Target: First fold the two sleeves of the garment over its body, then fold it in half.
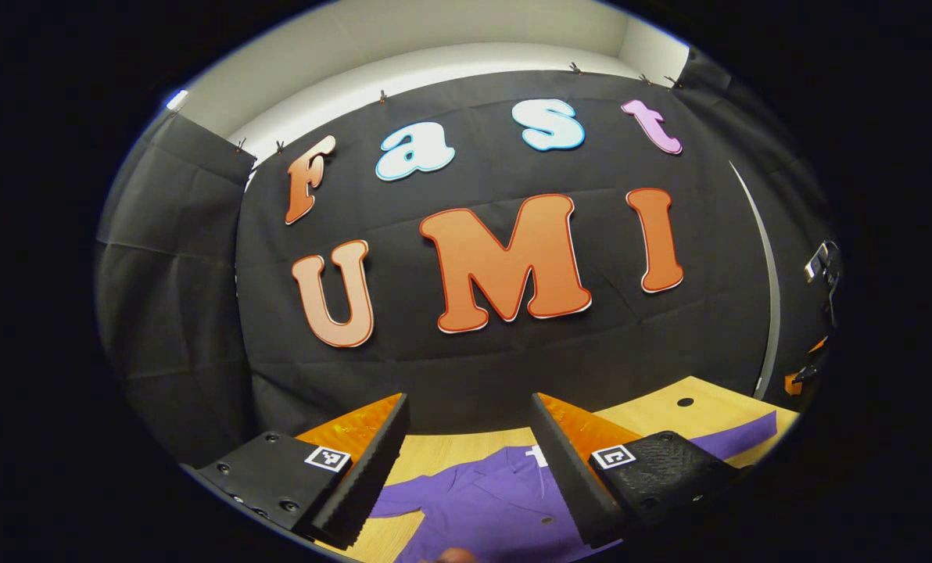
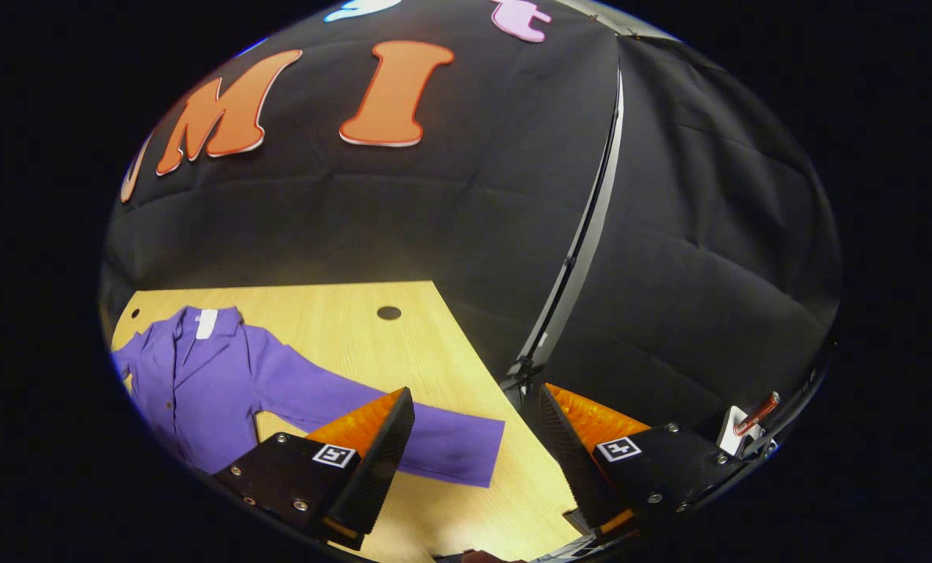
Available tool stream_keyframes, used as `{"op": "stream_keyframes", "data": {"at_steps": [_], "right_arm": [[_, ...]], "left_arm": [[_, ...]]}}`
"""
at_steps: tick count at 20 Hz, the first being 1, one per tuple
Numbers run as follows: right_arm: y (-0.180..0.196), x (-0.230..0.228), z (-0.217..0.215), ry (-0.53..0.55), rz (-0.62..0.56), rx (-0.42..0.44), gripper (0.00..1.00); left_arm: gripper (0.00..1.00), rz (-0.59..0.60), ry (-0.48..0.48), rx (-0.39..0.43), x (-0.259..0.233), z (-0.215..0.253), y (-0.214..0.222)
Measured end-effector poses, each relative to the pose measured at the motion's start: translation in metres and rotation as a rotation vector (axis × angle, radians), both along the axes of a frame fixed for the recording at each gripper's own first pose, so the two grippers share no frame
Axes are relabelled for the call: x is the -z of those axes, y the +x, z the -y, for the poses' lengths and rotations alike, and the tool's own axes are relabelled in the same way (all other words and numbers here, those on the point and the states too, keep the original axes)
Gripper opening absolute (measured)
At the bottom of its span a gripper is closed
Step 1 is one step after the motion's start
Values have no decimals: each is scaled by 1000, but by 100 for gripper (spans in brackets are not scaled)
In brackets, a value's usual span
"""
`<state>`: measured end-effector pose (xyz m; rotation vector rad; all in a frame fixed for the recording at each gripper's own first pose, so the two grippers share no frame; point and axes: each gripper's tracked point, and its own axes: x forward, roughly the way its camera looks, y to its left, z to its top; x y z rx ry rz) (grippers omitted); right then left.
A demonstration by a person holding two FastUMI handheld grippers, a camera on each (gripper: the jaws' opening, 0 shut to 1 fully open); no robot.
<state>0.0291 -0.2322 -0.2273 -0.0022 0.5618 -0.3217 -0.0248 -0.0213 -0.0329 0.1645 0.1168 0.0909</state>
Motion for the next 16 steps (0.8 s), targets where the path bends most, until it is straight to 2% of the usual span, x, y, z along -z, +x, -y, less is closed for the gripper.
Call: {"op": "stream_keyframes", "data": {"at_steps": [2,3,4,8,9,10,13,16], "right_arm": [[6,22,7,40,-72,1,96],[6,30,11,48,-106,5,96],[7,38,16,55,-140,6,96],[8,74,23,143,-298,-14,97],[7,80,27,159,-342,-13,96],[4,90,28,179,-392,-15,96],[1,114,24,271,-526,-19,96],[1,131,20,362,-611,-14,96]], "left_arm": [[96,-11,6,-12,3,-2,-3],[100,-16,12,-18,5,-3,-3],[96,-21,17,-24,6,-4,-4],[96,-53,31,-48,15,-8,-9],[100,-59,34,-54,15,-9,-10],[96,-66,35,-58,19,-9,-12],[96,-95,41,-66,27,-6,-13],[96,-122,47,-71,35,-2,-17]]}}
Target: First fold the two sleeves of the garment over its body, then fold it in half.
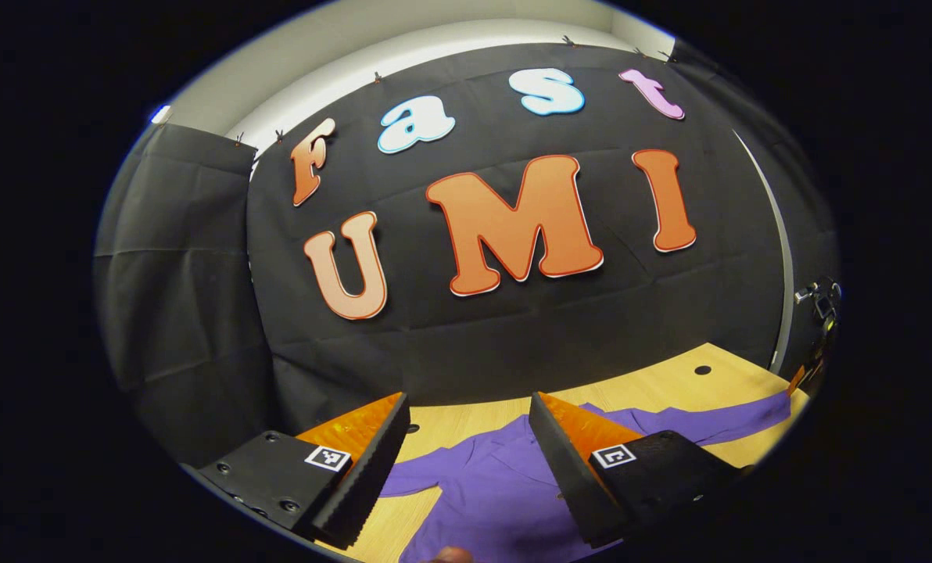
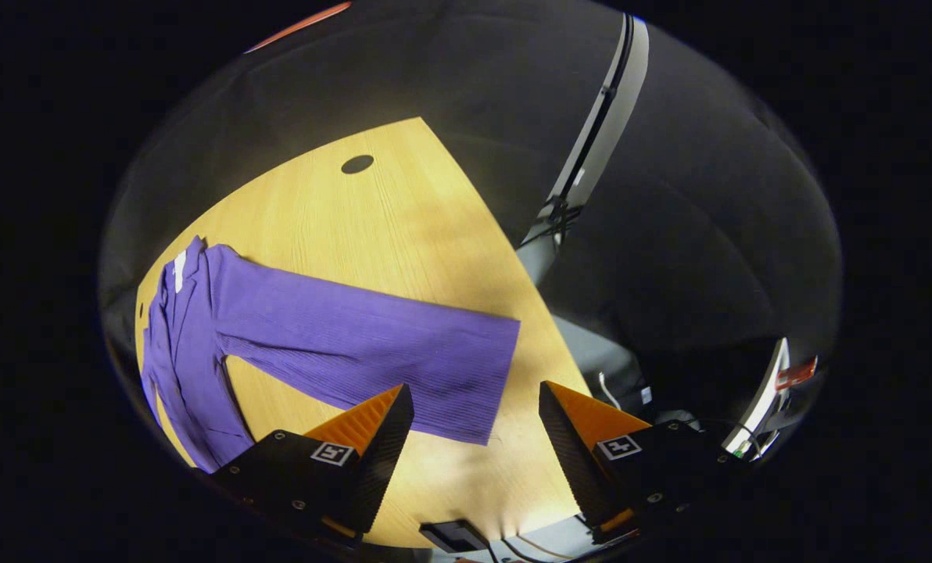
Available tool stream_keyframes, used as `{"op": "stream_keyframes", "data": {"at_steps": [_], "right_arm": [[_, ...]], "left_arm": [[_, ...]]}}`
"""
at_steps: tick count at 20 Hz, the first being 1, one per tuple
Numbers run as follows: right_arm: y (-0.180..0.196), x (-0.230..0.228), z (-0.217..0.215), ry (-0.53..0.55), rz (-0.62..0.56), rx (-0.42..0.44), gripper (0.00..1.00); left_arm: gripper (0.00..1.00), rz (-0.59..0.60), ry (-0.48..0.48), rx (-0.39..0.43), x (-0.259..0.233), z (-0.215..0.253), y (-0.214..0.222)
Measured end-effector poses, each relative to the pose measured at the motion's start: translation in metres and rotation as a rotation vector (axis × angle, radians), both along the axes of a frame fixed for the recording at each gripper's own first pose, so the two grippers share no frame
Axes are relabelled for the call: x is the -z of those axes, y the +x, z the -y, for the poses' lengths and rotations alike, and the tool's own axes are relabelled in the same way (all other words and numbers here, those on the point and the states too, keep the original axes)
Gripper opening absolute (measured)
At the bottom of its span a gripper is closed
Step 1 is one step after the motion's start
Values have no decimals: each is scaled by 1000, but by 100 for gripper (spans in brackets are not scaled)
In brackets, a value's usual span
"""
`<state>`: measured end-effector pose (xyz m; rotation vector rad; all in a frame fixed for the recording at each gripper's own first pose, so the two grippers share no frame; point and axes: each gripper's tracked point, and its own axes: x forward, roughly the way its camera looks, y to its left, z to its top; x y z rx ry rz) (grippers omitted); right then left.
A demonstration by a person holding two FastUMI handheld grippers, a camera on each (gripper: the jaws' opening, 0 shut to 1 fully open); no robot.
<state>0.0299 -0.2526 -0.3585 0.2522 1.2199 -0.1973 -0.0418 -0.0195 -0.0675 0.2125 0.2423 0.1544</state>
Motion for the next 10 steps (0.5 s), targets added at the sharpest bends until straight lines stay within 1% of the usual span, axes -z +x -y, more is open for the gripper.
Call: {"op": "stream_keyframes", "data": {"at_steps": [3,8,9,10], "right_arm": [[2,13,-3,49,-52,2,97],[6,36,-3,89,-107,-5,97],[5,41,-2,94,-120,2,96],[5,44,-3,109,-130,11,96]], "left_arm": [[96,-21,-1,-15,7,0,-4],[96,-68,-12,-65,19,-6,-14],[100,-76,-13,-75,21,-7,-16],[96,-86,-11,-84,25,-7,-19]]}}
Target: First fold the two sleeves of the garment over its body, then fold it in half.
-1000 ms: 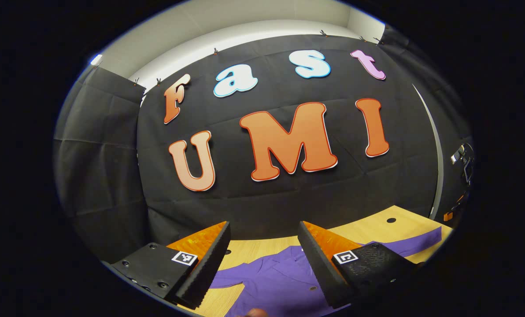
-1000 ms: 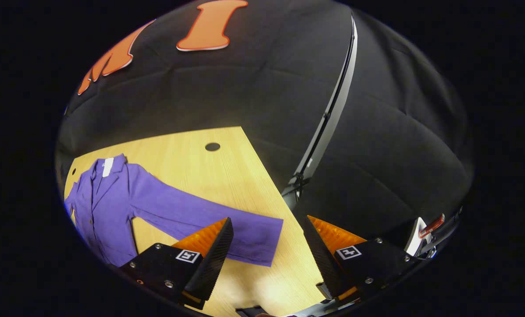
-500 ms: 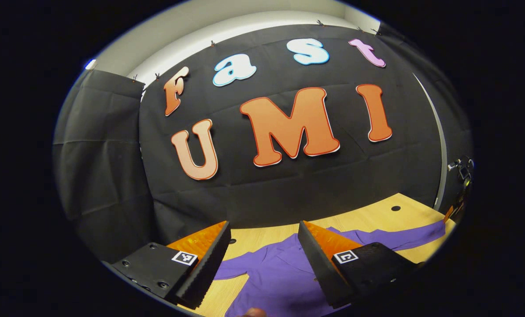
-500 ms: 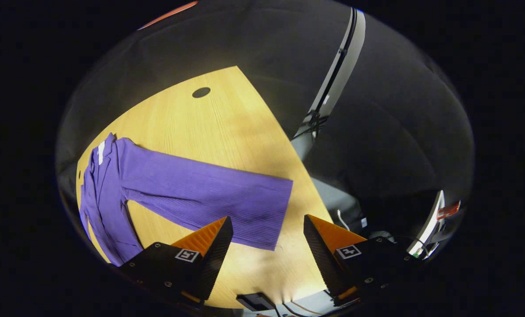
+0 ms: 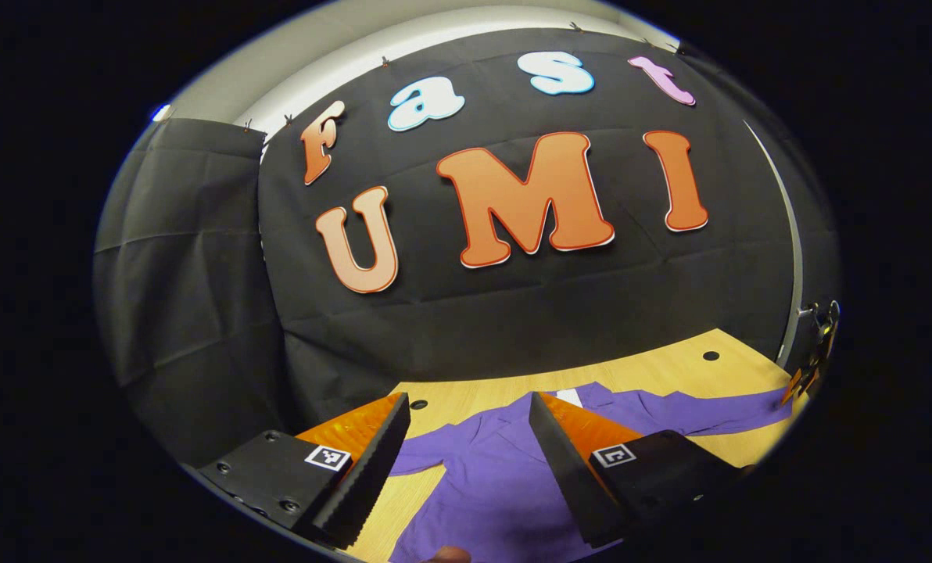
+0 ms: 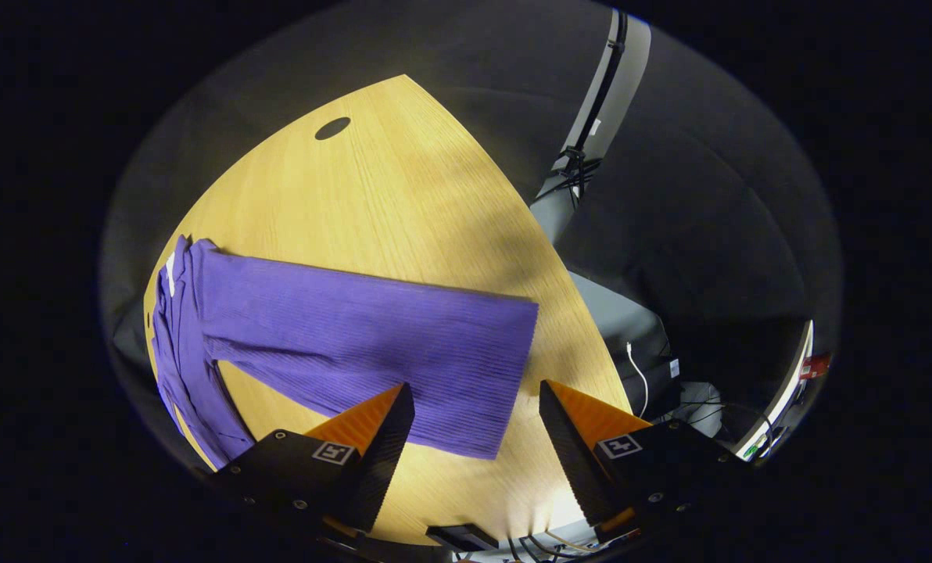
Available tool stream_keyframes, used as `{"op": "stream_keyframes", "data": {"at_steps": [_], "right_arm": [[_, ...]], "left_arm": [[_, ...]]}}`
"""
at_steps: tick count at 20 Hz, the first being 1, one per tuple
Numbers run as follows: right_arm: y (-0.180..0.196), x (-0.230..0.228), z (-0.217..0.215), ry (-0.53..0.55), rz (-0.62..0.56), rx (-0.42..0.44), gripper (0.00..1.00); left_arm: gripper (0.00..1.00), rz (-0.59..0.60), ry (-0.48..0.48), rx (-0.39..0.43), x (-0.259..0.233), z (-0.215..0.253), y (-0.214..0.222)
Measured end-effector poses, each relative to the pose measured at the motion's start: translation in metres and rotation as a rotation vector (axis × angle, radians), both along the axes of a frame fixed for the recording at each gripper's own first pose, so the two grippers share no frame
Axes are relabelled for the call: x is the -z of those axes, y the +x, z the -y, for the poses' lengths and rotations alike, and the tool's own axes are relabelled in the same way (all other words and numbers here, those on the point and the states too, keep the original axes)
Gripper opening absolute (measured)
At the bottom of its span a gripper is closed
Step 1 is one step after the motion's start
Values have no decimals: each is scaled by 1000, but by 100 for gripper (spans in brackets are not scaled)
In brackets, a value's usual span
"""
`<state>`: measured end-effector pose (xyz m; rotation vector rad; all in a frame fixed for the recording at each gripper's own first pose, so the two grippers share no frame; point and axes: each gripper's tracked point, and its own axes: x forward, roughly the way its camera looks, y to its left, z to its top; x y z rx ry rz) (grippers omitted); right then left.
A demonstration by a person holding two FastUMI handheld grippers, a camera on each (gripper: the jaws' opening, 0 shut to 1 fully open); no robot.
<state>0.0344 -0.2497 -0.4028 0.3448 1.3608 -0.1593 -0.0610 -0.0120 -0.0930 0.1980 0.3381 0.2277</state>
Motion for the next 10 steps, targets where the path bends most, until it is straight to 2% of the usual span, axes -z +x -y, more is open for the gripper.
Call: {"op": "stream_keyframes", "data": {"at_steps": [1,2,7,8,10], "right_arm": [[2,2,-1,8,-3,-1,97],[1,5,0,7,-10,-5,96],[7,13,-1,-31,-42,-8,89],[5,12,2,-47,-53,-12,75],[7,12,-5,-46,-58,-10,64]], "left_arm": [[100,-10,2,-9,3,-1,-2],[96,-19,1,-18,6,-1,-5],[96,-46,-5,-45,14,-2,-12],[96,-47,-2,-47,14,-2,-11],[96,-53,-2,-50,15,-3,-10]]}}
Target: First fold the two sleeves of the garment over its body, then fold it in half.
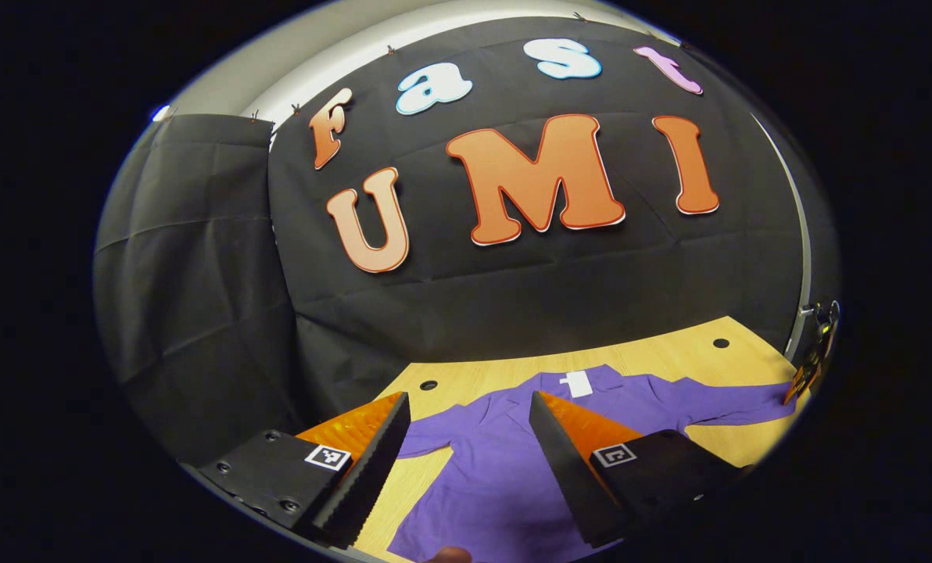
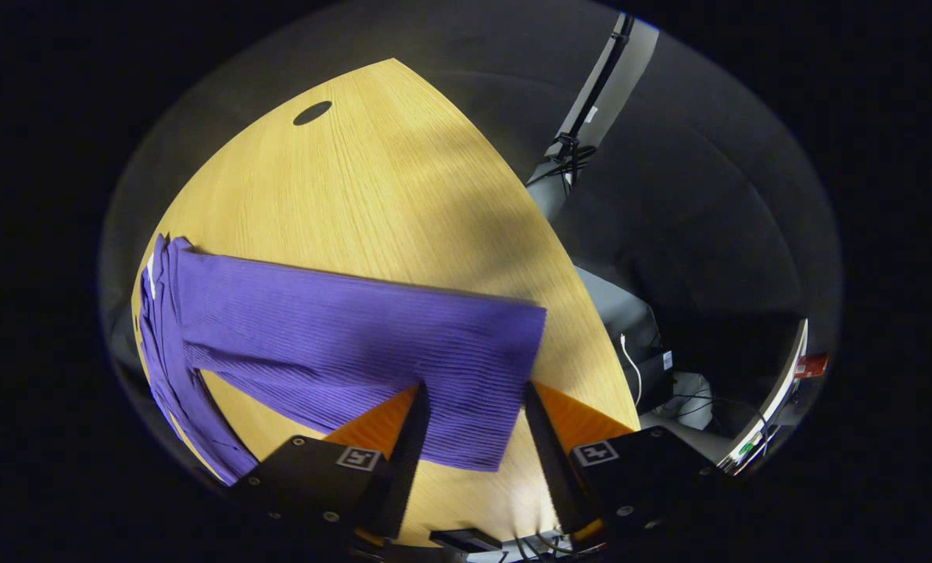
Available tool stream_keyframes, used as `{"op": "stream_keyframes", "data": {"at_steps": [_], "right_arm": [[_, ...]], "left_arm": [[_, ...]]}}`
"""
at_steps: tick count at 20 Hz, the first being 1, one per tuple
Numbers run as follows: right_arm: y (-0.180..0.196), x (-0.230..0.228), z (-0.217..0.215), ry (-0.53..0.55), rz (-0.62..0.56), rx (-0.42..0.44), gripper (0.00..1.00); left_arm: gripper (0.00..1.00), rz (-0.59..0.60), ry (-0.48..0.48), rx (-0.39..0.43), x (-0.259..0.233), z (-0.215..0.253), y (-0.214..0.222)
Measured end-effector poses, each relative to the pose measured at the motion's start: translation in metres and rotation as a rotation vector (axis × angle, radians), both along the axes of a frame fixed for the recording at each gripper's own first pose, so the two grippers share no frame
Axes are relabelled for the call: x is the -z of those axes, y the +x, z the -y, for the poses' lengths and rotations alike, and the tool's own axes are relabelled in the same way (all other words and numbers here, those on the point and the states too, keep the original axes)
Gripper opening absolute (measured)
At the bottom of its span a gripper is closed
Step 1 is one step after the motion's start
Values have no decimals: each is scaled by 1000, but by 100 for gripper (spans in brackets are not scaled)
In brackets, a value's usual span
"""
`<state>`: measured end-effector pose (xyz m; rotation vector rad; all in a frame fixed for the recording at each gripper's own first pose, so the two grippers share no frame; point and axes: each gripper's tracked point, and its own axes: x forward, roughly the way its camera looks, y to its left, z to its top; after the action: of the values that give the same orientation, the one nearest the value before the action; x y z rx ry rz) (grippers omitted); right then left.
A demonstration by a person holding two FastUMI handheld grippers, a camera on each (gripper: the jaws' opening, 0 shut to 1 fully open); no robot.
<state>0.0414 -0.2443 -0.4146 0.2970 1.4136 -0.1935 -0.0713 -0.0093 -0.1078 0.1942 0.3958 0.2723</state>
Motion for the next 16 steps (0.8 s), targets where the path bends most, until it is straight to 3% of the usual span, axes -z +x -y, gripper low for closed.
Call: {"op": "stream_keyframes", "data": {"at_steps": [1,2,3,4,6,8,9,10,16], "right_arm": [[1,0,-2,1,3,-6,63],[2,1,-6,3,9,-7,47],[4,-1,-8,8,14,-5,52],[6,-2,-10,15,22,11,33],[6,-1,-13,46,25,51,9],[6,-9,-25,115,32,97,5],[9,-17,-29,128,54,114,5],[12,-26,-28,125,76,113,5],[25,-96,-59,86,207,82,4]], "left_arm": [[96,-1,0,0,0,1,0],[96,0,0,2,-1,1,0],[96,3,2,4,-2,1,0],[96,7,2,3,-4,0,-1],[96,17,-7,2,-6,-4,-4],[96,15,-13,-1,-4,-11,-4],[100,13,-13,-3,-6,-18,-4],[96,12,-18,-2,-4,-24,-1],[96,33,-29,57,-7,-60,15]]}}
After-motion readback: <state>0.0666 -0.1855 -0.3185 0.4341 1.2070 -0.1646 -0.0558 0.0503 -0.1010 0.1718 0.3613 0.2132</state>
